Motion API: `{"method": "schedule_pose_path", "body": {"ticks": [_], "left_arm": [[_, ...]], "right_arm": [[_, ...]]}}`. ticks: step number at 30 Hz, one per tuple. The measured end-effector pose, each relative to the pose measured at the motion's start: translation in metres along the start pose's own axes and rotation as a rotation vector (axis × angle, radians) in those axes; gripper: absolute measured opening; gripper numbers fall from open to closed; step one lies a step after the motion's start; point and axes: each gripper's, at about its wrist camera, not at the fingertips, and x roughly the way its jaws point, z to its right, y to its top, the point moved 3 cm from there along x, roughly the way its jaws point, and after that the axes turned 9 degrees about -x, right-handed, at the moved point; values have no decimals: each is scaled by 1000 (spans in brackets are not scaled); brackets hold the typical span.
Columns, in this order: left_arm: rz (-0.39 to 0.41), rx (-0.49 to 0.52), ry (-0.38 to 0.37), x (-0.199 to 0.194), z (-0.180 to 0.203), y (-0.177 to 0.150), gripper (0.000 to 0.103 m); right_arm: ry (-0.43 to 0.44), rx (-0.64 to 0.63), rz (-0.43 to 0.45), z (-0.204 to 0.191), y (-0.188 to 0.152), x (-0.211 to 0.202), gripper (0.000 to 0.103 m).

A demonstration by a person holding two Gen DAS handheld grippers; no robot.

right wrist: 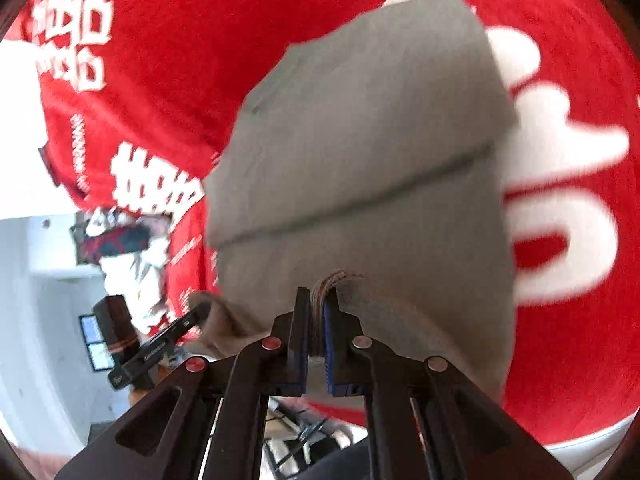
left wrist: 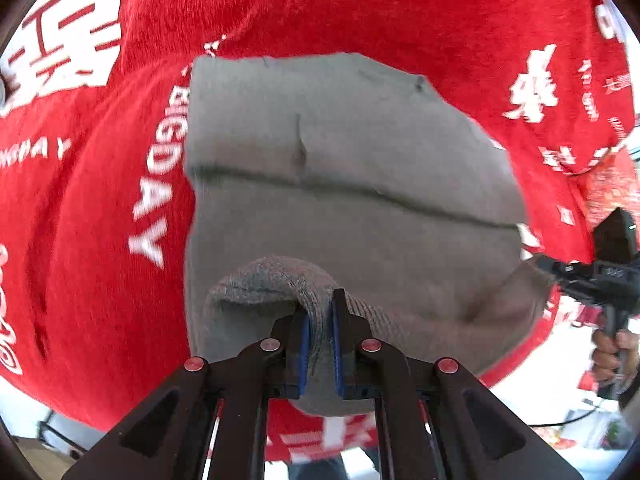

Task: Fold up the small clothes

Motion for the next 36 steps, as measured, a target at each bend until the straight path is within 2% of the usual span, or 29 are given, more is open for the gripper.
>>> {"method": "schedule_pose_path", "body": {"ticks": [2, 8, 9, 11, 12, 13, 15, 17, 18, 19, 23, 29, 30, 32, 33, 34, 35, 36], "left_arm": [[14, 7, 62, 4, 5, 16, 10], [-41, -51, 105, 8, -4, 45, 11], [-49, -43, 115, 9, -3, 46, 11], [-45, -25, 145, 8, 2, 46, 19], [-26, -6, 175, 5, 5, 48, 30], [-3, 10, 211, 2, 7, 48, 57], [50, 30, 269, -4, 11, 52, 90], [54, 37, 270, -6, 14, 56, 89], [39, 40, 274, -4, 16, 57, 89], [30, 48, 277, -2, 17, 58, 89], [2, 75, 285, 14, 22, 60, 89], [-87, 72, 239, 56, 14, 63, 89], [-105, 81, 229, 65, 12, 64, 89], [-123, 95, 207, 75, 9, 66, 73], [-132, 99, 197, 77, 8, 66, 47], [-141, 100, 186, 80, 7, 66, 22], [-143, 101, 170, 79, 6, 66, 13], [-136, 102, 146, 75, 6, 67, 8]], "right_arm": [[-23, 20, 1, 9, 18, 3, 7], [-25, 84, -9, 34, 40, -1, 7], [-25, 94, -12, 36, 41, -1, 10], [-31, 97, -16, 38, 46, -5, 11], [-42, 90, -22, 38, 48, -6, 11], [-58, 78, -35, 37, 51, -6, 11], [-75, 46, -50, 34, 57, -7, 11], [-104, 5, -74, 32, 60, -9, 27], [-120, -20, -85, 30, 61, -9, 50], [-131, -53, -90, 26, 61, -8, 61], [-191, -155, -139, 16, 57, 3, 61], [-310, -220, -195, 16, 47, 32, 61], [-330, -224, -201, 16, 45, 36, 60], [-382, -249, -197, 12, 43, 42, 60], [-409, -272, -193, 9, 42, 44, 51], [-444, -304, -188, 4, 40, 46, 18], [-483, -325, -183, -1, 38, 47, 6], [-506, -329, -175, -4, 35, 46, 7]]}}
